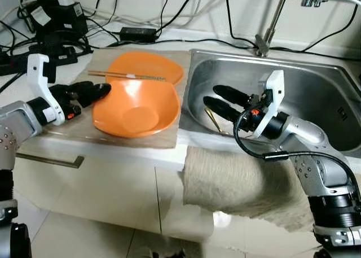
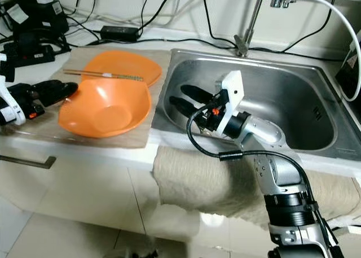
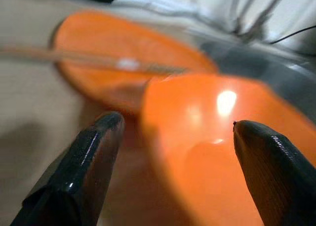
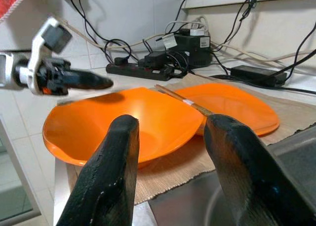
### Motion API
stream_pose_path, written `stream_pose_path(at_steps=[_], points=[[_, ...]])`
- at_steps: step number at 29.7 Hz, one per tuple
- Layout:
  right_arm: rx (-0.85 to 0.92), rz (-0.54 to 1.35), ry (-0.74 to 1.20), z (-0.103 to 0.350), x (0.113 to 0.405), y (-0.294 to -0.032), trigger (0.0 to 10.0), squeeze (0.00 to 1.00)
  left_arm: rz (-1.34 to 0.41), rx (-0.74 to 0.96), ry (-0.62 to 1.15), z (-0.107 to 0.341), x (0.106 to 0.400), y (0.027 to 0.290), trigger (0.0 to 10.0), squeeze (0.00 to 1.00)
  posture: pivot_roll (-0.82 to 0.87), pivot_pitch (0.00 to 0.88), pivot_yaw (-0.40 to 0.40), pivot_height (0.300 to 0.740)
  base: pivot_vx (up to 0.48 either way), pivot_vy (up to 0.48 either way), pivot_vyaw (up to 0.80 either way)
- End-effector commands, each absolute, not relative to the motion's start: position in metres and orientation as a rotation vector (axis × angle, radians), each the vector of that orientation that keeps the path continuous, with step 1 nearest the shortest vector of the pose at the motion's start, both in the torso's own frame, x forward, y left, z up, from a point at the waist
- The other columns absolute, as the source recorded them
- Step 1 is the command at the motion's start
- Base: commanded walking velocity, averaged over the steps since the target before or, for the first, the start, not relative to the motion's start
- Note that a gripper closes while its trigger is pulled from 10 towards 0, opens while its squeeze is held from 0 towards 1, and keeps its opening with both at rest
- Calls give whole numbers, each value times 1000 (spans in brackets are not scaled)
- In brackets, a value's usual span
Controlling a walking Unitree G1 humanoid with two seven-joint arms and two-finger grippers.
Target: Kitchen organization
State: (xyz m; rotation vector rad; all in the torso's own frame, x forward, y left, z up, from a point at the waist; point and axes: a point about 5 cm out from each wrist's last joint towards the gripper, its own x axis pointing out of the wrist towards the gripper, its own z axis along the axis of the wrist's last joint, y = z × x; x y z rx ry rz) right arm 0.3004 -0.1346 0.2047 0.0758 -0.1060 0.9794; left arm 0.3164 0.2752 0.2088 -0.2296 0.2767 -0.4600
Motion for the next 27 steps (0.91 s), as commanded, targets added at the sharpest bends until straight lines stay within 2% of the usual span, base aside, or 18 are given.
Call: stream_pose_path(at_steps=[1, 12, 13, 27], points=[[79, 987, -100, 205, 297, -134, 10000, 0, -445, -211, 294, 207, 319, 274, 10000, 0, 3, 0, -29, 740, 0, 0, 0], [74, 988, -87, 206, 292, -133, 10000, 0, -475, -187, 307, 202, 322, 264, 10000, 0, -5, 0, -21, 740, 0, 0, 0], [69, 987, -85, 206, 291, -133, 10000, 0, -508, -202, 315, 202, 321, 258, 0, 0, -5, 0, -21, 740, 0, 0, 0], [49, 972, -90, 205, 292, -134, 10000, 0, -562, -220, 359, 198, 317, 249, 0, 0, -3, 0, -20, 740, 0, 0, 0]])
